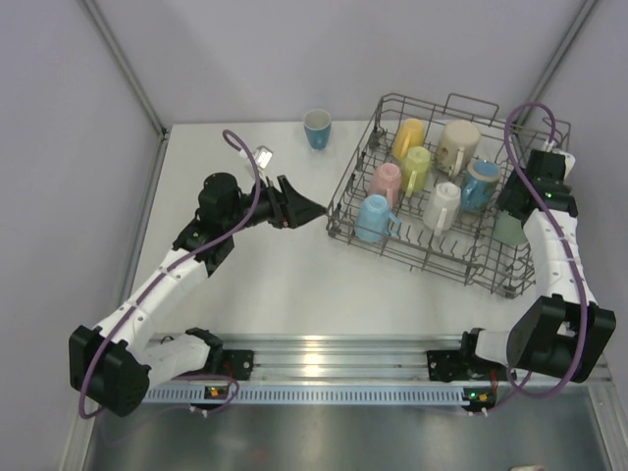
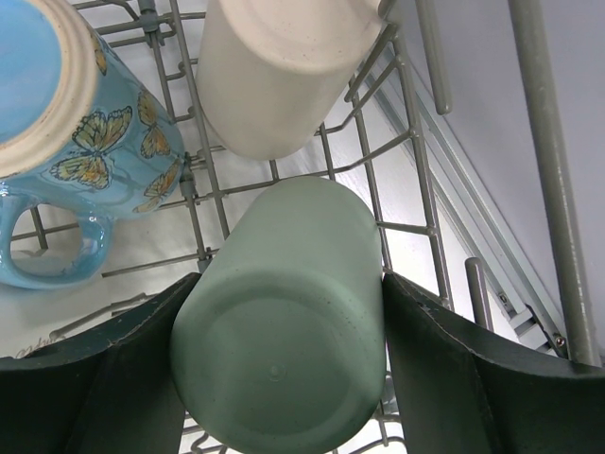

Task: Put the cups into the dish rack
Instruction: Place the cup upside down on the dish rack

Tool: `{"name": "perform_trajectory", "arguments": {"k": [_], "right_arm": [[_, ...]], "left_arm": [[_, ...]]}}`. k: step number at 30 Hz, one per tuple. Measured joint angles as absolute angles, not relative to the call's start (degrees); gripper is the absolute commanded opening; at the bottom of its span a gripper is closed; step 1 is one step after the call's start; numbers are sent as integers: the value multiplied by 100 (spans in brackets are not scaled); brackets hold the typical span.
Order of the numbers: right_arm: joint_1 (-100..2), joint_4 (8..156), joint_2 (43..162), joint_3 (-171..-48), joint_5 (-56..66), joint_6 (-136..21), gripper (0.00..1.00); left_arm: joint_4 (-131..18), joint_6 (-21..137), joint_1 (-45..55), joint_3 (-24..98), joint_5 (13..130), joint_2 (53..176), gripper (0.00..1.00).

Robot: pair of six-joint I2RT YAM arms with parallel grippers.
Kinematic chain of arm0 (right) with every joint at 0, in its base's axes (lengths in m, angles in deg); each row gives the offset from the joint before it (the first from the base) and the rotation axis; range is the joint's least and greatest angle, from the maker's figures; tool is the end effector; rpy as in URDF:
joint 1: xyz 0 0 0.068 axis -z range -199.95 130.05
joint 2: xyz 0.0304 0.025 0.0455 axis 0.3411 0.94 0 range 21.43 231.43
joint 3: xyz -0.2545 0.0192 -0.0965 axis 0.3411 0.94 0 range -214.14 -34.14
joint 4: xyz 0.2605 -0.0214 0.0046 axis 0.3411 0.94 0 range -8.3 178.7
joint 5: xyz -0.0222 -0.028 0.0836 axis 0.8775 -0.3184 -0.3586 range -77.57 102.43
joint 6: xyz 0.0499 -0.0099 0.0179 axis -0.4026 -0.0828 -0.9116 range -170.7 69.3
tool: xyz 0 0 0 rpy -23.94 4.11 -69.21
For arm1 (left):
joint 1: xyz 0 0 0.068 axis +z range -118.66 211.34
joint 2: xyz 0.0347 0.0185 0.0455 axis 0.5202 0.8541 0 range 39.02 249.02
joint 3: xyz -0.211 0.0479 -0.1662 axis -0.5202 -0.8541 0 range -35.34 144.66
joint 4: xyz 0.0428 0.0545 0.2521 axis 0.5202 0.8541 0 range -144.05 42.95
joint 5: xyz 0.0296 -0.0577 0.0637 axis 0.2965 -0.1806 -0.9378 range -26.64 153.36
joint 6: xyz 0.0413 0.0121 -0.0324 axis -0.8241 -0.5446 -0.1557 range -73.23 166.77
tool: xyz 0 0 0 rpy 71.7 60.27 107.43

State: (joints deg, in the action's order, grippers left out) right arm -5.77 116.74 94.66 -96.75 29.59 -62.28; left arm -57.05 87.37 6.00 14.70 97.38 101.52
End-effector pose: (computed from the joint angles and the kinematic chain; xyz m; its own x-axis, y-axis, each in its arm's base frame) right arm 0.2603 -0.0766 0.3029 -0.5924 0.3473 -0.7270 0.5642 0.8229 -0.0666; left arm 0.2195 -0.1261 0.3366 -0.6681 -0.2803 -0.6892 0.5516 0.4350 -0.7117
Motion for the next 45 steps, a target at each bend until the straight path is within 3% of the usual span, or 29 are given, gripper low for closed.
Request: {"name": "perform_trajectory", "arguments": {"k": [2, 9, 19, 20, 21, 22, 24, 38, 41, 44, 45], "right_arm": [[-577, 11679, 9466, -9677, 2949, -6223, 28], [-512, 11941, 9711, -9970, 2852, -6147, 65], [-481, 11899, 9724, -9974, 2822, -6105, 68], [-481, 11899, 9724, -9974, 2820, -6094, 65], [-481, 11899, 9724, -9974, 2820, -6092, 46], [-481, 11899, 9724, -9974, 2822, -6092, 35], [-481, 11899, 9724, -9974, 2826, -6090, 24], [-682, 11521, 9908, -9682, 3095, -6005, 10], [-682, 11475, 9936, -9682, 3108, -6011, 17], [-682, 11432, 9973, -9688, 3134, -6031, 58], [-682, 11423, 9984, -9697, 3143, -6040, 61]], "left_arm": [[-5705, 8737, 600, 1468, 9738, 10152, 85], [-5705, 8737, 600, 1468, 9738, 10152, 85], [-5705, 8737, 600, 1468, 9740, 10152, 85], [-5705, 8740, 600, 1468, 9740, 10152, 85], [-5705, 8737, 600, 1468, 9738, 10152, 85], [-5705, 8737, 602, 1470, 9738, 10152, 85], [-5705, 8740, 600, 1468, 9738, 10150, 85], [-5703, 8733, 600, 1468, 9738, 10102, 85], [-5705, 8731, 600, 1468, 9738, 10102, 85], [-5703, 8729, 600, 1468, 9740, 10102, 85], [-5703, 8729, 602, 1468, 9740, 10102, 85]]}}
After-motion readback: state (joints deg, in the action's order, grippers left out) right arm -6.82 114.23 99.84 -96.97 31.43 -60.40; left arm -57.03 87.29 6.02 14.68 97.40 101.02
